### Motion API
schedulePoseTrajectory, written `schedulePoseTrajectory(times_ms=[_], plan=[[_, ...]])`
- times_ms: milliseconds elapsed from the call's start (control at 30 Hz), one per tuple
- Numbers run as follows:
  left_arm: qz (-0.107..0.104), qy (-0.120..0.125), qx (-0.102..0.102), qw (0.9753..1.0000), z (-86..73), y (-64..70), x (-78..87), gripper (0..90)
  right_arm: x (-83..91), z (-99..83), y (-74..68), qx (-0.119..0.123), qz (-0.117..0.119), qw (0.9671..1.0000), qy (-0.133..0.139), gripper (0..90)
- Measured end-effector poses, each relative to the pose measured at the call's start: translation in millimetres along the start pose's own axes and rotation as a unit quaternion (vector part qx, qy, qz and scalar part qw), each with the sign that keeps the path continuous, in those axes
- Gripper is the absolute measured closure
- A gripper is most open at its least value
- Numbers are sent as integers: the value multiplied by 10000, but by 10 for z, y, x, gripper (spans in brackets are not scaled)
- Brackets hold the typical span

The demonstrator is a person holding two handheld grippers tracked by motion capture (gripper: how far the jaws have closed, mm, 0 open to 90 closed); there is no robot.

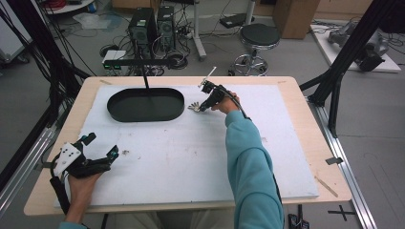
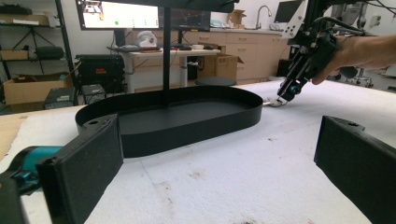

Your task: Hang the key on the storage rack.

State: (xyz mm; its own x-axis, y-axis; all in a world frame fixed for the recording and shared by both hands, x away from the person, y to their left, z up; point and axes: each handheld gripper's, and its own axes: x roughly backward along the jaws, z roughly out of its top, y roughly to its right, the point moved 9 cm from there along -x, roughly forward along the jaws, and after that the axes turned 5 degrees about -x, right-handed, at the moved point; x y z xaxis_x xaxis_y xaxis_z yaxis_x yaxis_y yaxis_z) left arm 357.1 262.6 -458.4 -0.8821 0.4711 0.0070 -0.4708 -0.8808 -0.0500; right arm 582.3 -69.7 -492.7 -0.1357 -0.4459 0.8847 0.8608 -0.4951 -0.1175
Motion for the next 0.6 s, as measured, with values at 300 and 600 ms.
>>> schedulePoseTrajectory(times_ms=[300,600], plan=[[1,4,0,10000,0,1,0,18,10,3,16,102,-28,9999,13,814],[-4,3,0,10000,1,2,0,18,1,4,-4,126,-56,9999,-67,873]])
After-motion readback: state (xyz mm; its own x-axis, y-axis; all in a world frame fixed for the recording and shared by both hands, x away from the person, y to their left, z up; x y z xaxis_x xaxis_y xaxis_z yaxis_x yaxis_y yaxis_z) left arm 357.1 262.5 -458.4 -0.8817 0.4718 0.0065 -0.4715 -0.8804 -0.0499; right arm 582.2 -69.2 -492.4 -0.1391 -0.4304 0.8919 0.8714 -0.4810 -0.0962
